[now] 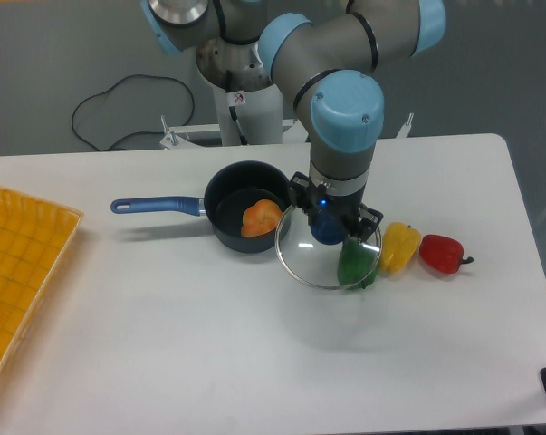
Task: Close the pot lid
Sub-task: 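Carry the glass lid with the gripper over the dark saucepan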
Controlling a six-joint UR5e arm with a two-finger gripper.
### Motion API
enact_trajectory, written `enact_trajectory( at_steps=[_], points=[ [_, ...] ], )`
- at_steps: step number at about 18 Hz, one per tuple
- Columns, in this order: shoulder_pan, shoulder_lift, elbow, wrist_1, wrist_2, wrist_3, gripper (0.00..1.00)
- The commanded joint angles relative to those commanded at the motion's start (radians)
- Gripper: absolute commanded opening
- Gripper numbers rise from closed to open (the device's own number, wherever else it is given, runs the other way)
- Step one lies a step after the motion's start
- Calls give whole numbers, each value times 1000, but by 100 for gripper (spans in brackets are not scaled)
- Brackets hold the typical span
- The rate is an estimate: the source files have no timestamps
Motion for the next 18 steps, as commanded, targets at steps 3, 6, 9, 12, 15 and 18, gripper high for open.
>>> enact_trajectory(
  at_steps=[3, 6, 9, 12, 15, 18],
  points=[
    [0, 0, -9, 2, 0, 0, 36],
    [0, 41, -55, 14, -2, 0, 33],
    [0, 84, -98, 14, -2, 9, 33],
    [-5, 110, -115, 11, -2, 17, 33],
    [-17, 146, -147, 8, -5, 15, 33],
    [-41, 198, -216, 12, -6, 17, 33]
  ],
)
